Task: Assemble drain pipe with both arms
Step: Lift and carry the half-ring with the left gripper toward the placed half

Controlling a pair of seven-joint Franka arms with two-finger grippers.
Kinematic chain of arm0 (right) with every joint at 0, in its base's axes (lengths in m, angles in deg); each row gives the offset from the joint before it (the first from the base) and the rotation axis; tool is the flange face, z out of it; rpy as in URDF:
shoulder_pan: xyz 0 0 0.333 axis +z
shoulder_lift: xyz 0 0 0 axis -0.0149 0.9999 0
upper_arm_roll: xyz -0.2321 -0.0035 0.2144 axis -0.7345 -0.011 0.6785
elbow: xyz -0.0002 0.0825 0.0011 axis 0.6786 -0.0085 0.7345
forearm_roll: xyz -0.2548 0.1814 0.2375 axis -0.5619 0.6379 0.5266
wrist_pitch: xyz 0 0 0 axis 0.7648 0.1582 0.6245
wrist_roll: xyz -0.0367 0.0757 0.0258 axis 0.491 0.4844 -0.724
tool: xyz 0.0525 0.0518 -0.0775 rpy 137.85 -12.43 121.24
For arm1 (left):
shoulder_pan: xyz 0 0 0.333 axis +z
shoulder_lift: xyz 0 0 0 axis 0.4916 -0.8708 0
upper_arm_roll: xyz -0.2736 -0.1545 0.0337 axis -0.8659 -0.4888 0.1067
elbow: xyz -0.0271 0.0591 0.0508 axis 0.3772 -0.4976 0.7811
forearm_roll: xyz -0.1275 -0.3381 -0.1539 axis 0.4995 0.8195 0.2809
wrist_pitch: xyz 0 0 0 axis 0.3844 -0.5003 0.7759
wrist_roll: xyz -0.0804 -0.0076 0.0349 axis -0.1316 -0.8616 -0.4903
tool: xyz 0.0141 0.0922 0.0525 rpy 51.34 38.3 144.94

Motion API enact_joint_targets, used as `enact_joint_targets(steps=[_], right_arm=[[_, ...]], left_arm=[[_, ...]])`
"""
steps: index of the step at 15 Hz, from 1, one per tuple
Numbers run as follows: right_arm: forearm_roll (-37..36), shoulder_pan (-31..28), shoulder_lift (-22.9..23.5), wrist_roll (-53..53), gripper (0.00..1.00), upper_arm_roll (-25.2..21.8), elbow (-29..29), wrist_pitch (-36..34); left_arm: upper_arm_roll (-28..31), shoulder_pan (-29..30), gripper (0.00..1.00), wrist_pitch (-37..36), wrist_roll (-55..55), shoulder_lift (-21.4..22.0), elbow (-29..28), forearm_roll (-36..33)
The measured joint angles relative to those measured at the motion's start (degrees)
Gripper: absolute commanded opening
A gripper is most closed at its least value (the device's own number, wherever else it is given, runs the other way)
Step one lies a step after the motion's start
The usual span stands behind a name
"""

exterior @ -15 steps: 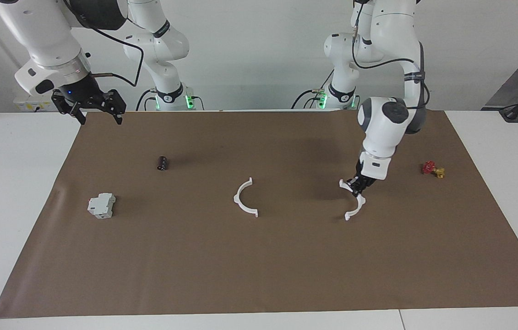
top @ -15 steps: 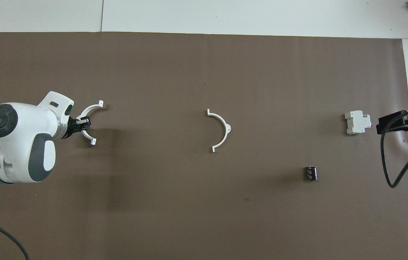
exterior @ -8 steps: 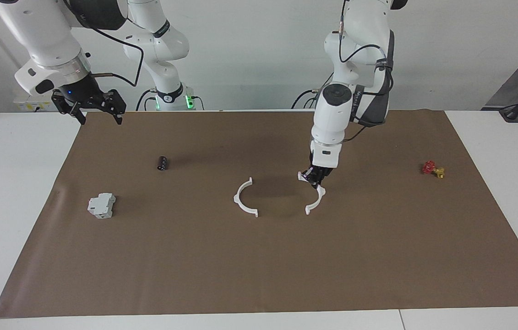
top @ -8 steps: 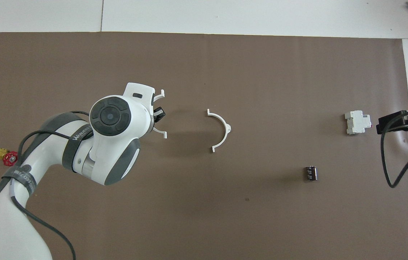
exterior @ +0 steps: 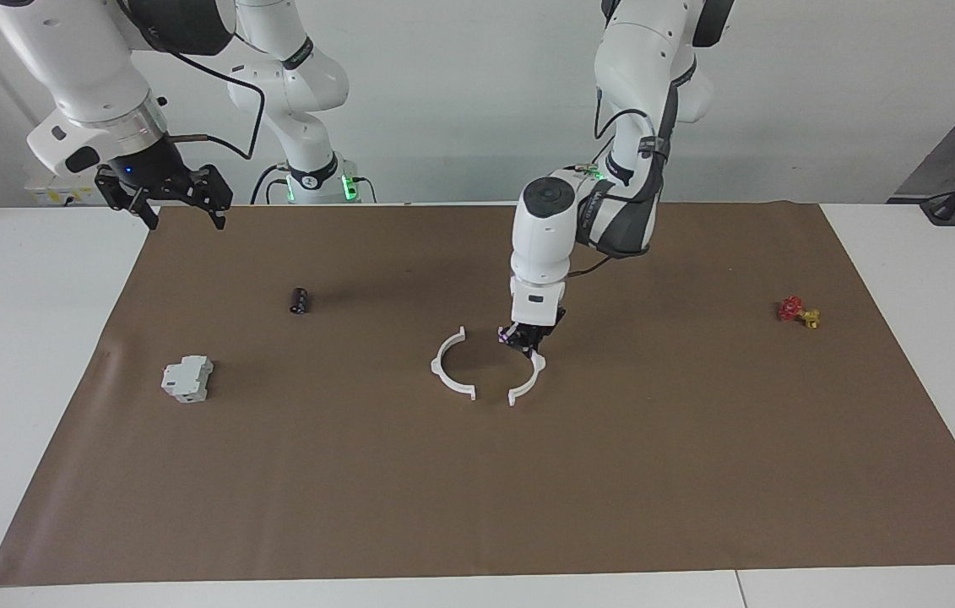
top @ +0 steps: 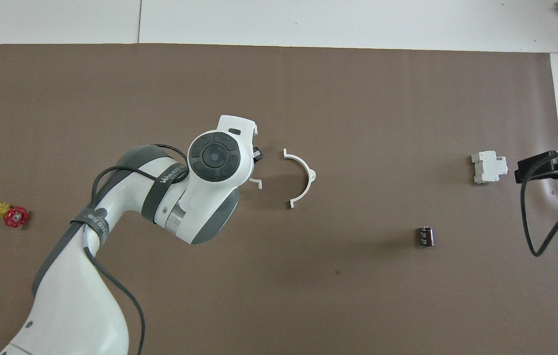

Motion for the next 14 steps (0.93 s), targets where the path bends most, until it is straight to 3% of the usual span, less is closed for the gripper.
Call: enact_joint_targets(steps=[14], right_arm=[[0.0, 0.0, 0.0, 0.0, 1.0, 0.0, 0.0, 0.0]], left_arm=[[0.18, -4.08, 0.0, 1.25, 3.08, -0.18, -2.85, -0.59]])
